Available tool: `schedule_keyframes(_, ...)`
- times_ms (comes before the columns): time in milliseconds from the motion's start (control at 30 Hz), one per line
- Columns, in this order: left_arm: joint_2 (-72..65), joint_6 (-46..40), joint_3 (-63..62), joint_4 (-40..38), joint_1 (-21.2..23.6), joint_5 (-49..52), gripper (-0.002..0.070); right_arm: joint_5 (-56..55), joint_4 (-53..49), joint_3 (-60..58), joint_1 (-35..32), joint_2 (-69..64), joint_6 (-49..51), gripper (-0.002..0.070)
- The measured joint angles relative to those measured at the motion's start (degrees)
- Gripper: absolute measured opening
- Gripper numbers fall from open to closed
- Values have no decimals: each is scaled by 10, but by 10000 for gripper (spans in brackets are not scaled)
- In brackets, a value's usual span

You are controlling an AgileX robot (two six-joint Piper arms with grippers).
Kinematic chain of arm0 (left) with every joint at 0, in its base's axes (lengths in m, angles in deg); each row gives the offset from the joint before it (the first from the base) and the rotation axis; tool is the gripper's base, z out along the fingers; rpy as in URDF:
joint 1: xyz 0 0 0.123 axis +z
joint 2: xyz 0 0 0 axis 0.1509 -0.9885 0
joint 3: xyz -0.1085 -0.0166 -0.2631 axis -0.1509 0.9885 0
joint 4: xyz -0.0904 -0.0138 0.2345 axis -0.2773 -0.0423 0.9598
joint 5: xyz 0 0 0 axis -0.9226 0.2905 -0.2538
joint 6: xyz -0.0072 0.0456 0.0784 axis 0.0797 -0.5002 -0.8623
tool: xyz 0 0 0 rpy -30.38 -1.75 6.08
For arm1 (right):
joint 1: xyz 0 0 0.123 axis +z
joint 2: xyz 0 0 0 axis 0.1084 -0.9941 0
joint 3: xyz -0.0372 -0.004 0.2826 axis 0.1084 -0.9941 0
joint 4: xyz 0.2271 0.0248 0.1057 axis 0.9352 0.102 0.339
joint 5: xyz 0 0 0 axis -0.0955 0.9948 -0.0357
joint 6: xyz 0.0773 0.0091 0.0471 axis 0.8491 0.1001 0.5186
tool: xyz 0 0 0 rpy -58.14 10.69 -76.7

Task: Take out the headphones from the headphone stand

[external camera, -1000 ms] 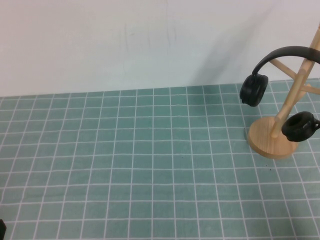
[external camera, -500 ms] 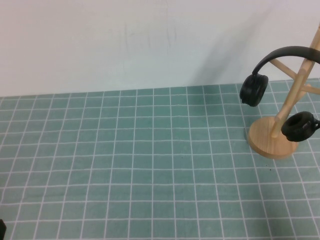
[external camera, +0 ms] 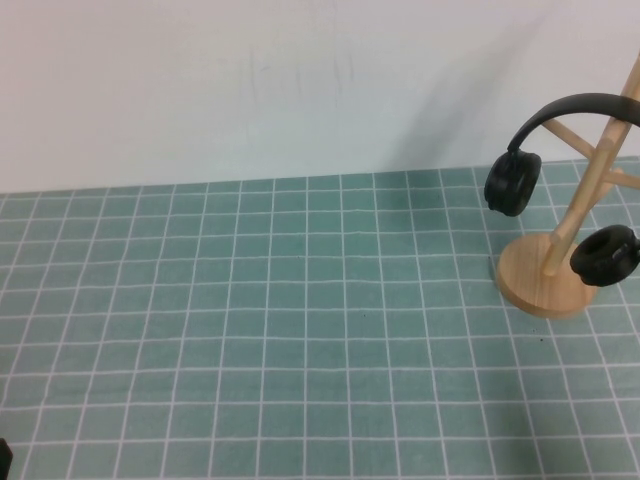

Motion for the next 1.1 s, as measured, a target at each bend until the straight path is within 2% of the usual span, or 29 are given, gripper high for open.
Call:
schedule_keyframes(133,0,0,0,0,0,0,-3,48,2,28,0,-33,-26,-8)
schedule_keyframes(300,0,0,0,0,0,0,-3,103,-1,97,0,-135,-118,-8)
schedule_keyframes(467,0,0,0,0,0,0,-3,140,-58,174,4,-256,-175,-8)
schedule_keyframes(800,0,0,0,0,0,0,-3,301,-150,317,4,-519,-185,-8)
schedule_keyframes(933,0,0,0,0,0,0,-3,331,-165,358,7,-593,-185,-8)
schedule_keyframes(1100,0,0,0,0,0,0,-3,335,-228,420,65,-667,-155,-8)
